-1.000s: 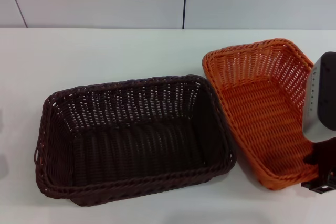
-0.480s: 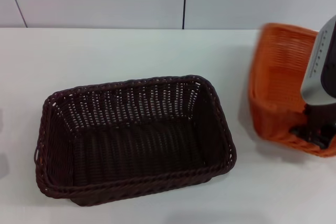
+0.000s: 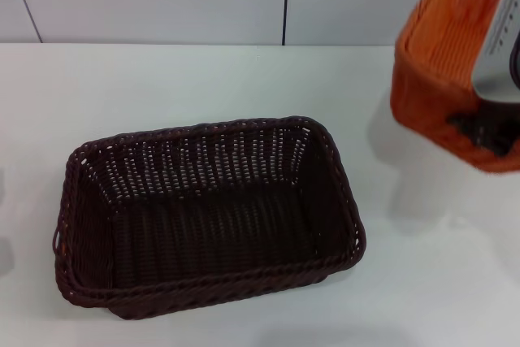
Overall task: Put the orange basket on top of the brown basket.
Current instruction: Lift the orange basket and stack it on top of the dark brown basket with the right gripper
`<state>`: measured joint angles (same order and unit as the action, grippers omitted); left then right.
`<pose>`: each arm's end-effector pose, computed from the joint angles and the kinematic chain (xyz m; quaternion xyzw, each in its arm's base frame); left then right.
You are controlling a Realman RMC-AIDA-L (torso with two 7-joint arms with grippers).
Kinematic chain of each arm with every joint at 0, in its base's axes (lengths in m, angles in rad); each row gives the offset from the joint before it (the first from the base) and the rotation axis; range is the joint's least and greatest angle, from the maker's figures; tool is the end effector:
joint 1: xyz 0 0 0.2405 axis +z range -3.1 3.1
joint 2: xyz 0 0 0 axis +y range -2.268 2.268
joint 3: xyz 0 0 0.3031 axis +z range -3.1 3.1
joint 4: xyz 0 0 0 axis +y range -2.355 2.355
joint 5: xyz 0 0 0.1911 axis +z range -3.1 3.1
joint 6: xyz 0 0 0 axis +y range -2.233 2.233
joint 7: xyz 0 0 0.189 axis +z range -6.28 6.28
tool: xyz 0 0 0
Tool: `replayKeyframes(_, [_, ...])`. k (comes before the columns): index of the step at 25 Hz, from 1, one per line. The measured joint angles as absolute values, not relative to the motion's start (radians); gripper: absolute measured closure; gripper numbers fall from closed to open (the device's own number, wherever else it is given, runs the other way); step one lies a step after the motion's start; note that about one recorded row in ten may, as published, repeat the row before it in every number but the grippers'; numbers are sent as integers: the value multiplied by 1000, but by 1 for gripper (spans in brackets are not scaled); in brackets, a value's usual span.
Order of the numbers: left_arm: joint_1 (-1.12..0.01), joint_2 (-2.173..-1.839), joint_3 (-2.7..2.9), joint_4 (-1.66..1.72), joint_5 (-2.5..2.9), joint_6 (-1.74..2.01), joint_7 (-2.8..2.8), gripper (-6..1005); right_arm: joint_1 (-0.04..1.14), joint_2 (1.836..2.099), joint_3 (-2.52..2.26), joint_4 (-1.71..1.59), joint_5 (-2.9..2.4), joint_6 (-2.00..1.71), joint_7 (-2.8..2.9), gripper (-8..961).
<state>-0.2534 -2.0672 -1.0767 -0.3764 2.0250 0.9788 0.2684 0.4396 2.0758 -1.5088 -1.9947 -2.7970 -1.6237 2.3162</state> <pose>-0.4357 0.3392 0.0138 -0.5590 -0.3224 -0.1598 0.7470 0.1850 0.3540 0.0088 -0.9216 0.0369 -0.2066 0.3266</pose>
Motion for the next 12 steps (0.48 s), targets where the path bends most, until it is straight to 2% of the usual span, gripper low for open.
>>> replayKeyframes(12, [-248, -2069, -1077, -379, 2022, 979, 237, 304, 501, 2070, -1774, -2056, -2818, -1601, 1820, 790])
